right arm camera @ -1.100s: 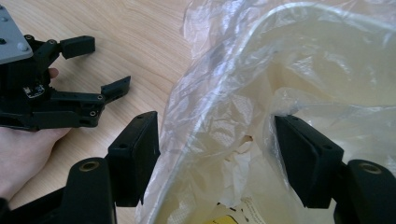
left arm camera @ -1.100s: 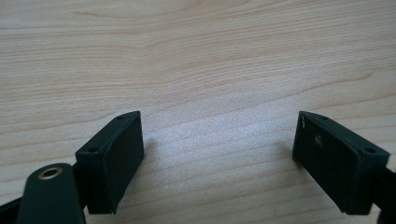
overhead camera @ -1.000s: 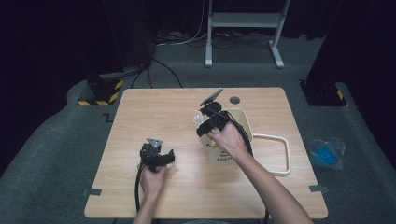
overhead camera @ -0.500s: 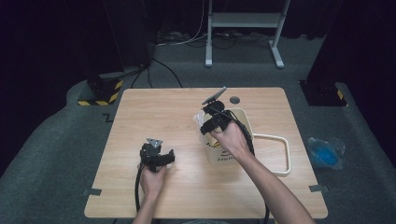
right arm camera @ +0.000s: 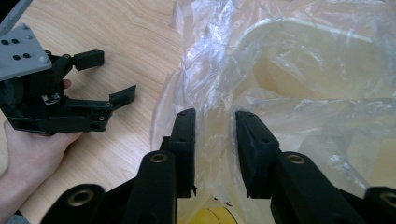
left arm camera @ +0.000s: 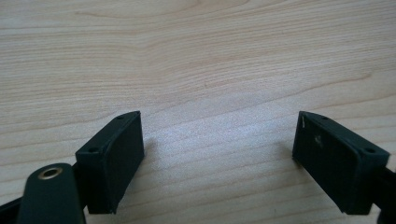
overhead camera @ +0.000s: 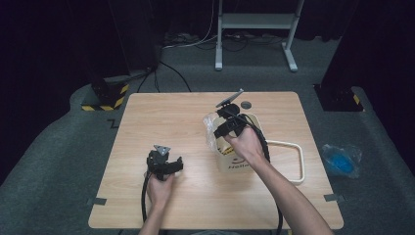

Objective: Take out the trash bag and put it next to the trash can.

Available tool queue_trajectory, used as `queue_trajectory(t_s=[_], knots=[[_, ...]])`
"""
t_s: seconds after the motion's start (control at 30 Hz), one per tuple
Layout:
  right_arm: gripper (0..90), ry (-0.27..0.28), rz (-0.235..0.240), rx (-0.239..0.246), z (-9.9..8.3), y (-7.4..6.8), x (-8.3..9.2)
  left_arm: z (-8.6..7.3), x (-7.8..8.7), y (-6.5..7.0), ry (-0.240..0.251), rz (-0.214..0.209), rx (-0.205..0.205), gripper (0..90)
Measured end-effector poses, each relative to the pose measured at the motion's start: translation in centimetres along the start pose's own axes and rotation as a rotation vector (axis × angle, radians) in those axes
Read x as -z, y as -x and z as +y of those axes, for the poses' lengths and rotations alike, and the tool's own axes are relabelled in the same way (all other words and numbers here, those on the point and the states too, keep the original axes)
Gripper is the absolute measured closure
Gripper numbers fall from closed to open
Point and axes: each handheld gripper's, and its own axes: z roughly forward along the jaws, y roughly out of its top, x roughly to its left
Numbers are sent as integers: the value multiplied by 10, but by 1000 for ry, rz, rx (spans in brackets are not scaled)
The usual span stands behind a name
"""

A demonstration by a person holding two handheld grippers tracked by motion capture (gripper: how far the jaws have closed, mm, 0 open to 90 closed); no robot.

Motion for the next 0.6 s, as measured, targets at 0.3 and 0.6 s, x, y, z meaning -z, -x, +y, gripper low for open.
queue_trajectory(t_s=[0.3,0.6], knots=[[859,-4,-24,16,-1,0,0,0,0,0,0,0,0,165],[896,-4,-49,22,-1,6,7,0,0,0,0,0,-1,167]])
